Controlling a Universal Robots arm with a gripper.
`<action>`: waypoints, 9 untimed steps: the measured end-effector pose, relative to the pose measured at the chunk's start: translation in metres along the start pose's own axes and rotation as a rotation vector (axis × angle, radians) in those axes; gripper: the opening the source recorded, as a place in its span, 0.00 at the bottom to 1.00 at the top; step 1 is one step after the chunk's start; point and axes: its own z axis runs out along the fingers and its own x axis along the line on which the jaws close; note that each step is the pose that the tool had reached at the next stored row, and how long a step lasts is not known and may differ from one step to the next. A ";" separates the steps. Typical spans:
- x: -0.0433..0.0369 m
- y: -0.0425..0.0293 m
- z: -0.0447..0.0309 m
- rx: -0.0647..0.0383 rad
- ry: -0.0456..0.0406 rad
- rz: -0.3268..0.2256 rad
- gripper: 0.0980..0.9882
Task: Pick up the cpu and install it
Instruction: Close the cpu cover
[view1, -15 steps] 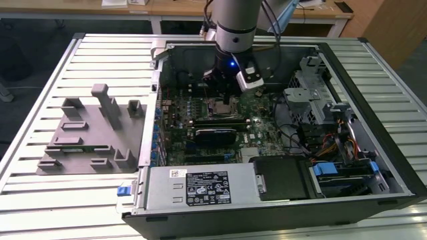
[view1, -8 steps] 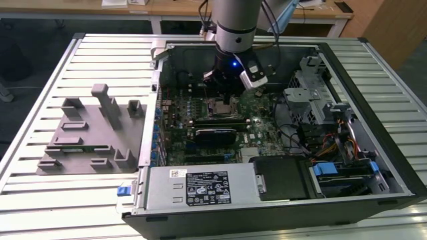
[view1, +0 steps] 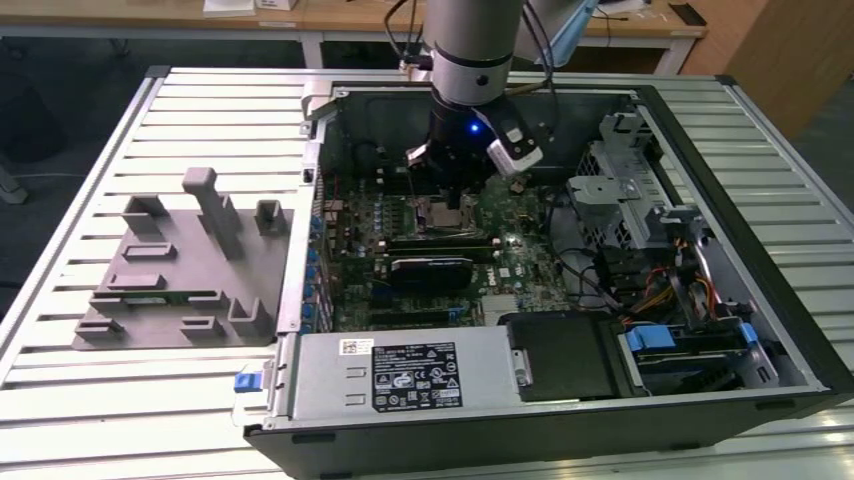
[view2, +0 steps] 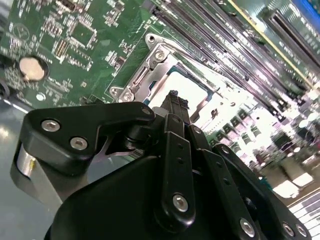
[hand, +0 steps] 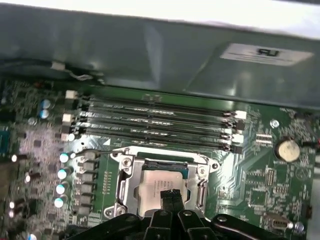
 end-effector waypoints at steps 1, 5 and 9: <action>0.0000 0.0000 0.0000 0.000 0.0003 -0.017 0.01; 0.0000 0.0000 0.0001 0.000 0.0011 -0.061 0.01; 0.0001 -0.0002 0.0003 -0.001 0.0009 -0.061 0.01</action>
